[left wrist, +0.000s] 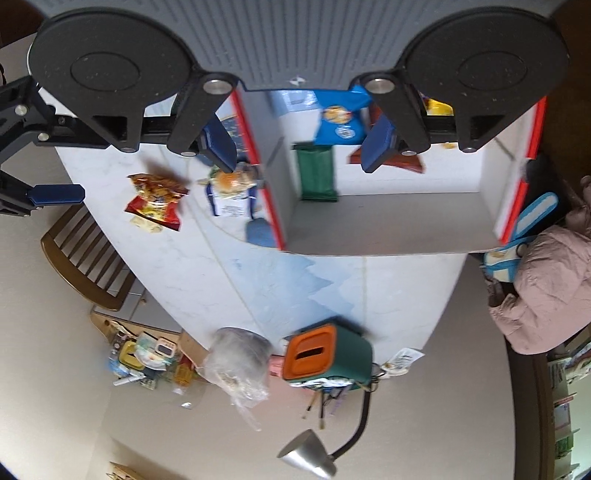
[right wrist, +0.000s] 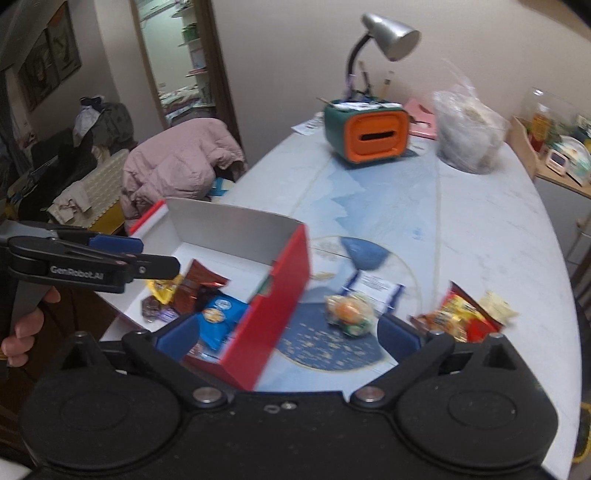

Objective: Organize snacks
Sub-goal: 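Withdraw both open tools from the box toward the snack pile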

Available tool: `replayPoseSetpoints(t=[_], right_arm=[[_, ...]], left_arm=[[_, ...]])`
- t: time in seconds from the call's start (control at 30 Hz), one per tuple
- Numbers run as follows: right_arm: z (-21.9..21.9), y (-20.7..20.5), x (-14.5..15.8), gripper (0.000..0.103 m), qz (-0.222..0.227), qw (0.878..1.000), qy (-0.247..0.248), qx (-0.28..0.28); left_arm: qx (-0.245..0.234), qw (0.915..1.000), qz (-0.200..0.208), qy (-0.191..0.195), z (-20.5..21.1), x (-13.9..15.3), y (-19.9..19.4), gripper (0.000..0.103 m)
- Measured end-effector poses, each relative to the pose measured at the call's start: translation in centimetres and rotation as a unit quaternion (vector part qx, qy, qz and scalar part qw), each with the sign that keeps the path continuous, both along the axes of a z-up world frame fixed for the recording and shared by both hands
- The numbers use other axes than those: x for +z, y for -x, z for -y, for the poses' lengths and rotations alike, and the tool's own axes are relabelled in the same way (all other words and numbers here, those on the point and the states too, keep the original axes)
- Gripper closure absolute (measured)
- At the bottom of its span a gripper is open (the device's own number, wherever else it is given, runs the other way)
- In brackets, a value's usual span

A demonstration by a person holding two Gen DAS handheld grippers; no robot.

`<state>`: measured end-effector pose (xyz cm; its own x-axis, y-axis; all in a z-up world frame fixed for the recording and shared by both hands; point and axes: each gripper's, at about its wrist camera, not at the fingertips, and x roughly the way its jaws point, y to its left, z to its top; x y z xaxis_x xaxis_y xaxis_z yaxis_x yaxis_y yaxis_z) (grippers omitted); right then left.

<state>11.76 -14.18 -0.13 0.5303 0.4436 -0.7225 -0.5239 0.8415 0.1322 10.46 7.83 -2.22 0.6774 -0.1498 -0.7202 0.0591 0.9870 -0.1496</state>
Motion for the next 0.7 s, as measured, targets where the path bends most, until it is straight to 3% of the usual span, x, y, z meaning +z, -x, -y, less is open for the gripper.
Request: replayPoseSetpoints(t=[0.4,0.7], right_arm=[[10.3,-2.7,-1.6,0.000,-0.022,0.999,0.020,-0.041],[15.3,-6.4,-3.8,0.000,-0.041,0.998,0.028,-0.048]], left_arm=[[0.009,0.9996,-0.026,-0.007,8.4,-2.4,-2.6,0.029],[0.040,0.9984,-0.033,-0.020,13.6,-4.8,-4.5,0.029]])
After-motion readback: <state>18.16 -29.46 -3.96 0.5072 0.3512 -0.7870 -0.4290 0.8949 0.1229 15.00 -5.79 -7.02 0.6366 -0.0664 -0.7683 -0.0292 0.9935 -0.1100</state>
